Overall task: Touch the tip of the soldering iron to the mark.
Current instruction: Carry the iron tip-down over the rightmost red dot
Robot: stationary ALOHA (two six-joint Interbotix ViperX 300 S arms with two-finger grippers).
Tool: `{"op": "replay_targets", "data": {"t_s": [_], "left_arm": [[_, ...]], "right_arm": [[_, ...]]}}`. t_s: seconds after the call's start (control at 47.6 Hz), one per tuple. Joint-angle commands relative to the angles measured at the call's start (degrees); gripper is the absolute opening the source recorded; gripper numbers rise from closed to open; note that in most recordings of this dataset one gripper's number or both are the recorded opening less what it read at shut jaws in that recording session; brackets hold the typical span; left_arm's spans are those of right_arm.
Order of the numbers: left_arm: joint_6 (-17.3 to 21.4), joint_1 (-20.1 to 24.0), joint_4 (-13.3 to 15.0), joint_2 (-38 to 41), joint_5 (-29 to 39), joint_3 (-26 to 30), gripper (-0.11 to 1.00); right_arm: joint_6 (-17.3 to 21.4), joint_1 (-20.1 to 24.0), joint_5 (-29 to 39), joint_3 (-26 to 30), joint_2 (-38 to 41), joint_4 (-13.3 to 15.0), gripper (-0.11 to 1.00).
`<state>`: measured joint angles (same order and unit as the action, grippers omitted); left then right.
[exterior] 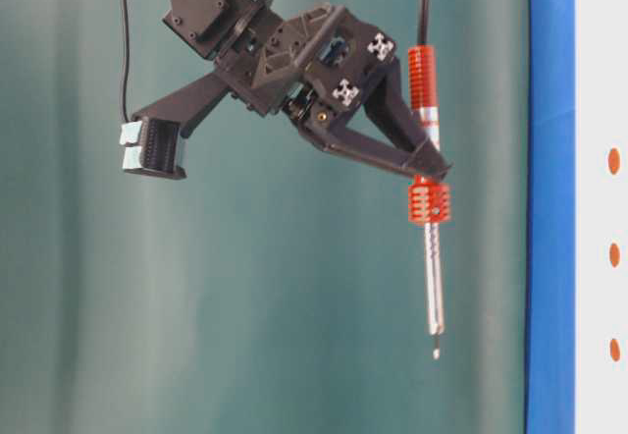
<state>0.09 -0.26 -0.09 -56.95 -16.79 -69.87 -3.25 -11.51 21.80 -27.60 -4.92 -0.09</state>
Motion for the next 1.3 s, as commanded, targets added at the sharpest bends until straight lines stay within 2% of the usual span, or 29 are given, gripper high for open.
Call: {"op": "replay_targets", "data": {"t_s": [0.0, 0.189, 0.399, 1.281], "left_arm": [[0.1, 0.0, -0.1, 0.3, -0.3, 0.5, 0.00], [0.2, -0.1, -0.1, 0.3, -0.3, 0.5, 0.00], [0.2, -0.1, -0.1, 0.3, -0.3, 0.6, 0.00], [0.2, -0.1, -0.1, 0.2, -0.3, 0.5, 0.00]], "right_arm": [[-0.1, -0.1, 2.6, 2.0, -1.7, 0.1, 0.07], [0.2, -0.2, 9.6, 3.4, -0.9, 0.2, 0.07], [0.6, -0.4, 12.9, 4.5, -0.2, 0.1, 0.07], [0.6, -0.5, 13.0, 4.5, -0.1, 0.1, 0.07]]}}
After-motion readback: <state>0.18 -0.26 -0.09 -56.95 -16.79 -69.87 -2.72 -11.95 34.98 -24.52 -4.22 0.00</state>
